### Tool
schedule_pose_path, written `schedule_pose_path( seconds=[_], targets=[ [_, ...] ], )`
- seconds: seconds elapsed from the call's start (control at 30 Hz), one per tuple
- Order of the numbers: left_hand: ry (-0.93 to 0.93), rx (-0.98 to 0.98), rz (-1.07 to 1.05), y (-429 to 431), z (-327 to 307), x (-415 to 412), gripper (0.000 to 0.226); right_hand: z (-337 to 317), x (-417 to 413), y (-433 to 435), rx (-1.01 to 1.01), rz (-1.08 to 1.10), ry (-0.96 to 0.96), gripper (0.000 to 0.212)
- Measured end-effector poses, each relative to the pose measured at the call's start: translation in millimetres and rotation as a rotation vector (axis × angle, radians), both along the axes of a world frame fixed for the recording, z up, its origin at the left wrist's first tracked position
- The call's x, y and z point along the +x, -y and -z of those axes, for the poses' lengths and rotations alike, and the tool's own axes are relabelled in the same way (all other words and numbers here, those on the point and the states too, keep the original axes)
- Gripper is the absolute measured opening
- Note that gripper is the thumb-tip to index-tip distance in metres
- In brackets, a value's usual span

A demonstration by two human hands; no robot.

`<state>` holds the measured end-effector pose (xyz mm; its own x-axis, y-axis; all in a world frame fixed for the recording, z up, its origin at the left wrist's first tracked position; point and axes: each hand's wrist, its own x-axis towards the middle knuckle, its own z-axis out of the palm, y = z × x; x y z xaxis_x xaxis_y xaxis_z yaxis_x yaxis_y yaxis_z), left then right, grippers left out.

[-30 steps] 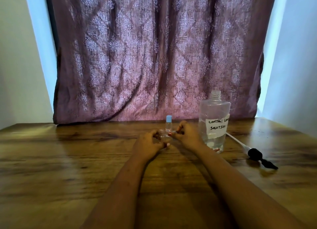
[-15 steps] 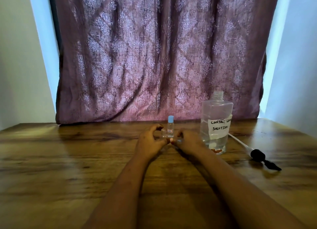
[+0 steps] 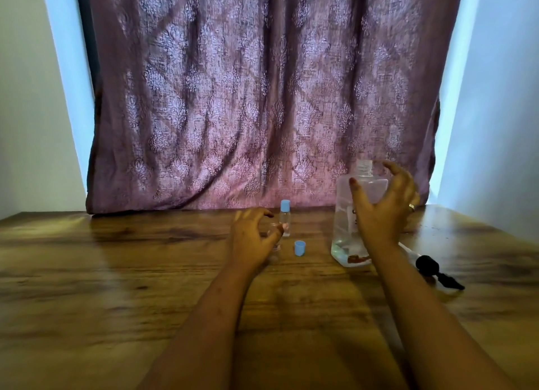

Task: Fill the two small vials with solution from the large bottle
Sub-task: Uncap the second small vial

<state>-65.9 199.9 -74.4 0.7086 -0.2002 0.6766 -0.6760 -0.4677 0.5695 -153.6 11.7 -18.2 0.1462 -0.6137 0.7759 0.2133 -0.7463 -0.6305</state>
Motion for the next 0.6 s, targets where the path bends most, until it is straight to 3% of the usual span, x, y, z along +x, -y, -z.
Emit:
schedule_pose_path(
  seconds=[0.1, 0.2, 0.33, 0.5, 0.6],
  targets=[
    [-0.031, 0.01, -0.01, -1.4, -0.9, -2.4, 0.039, 9.2, 5.2, 10.5, 0.18, -0.137, -0.235, 0.101],
    [-0.11, 0.008, -0.002, -3.2, 2.7, -4.3, 0.049, 17.1, 9.5, 15.8, 0.215, -0.304, -0.32, 0.117],
    [-0.302, 0.098, 0.071, -9.3, 3.8, -5.5, 0.066, 20.3, 13.8, 19.5, 0.215, -0.321, -0.312, 0.103],
    [-0.418, 0.062, 0.113, -11.2, 4.2, -4.5, 0.041, 21.6, 13.2, 6.9, -0.065, -0.185, -0.333, 0.097],
    [-0.433, 0.043, 0.136, -10.5, 4.7, -5.5, 0.038, 24.7, 13.4, 1.1, -0.25, -0.141, -0.438, 0.1]
  ],
)
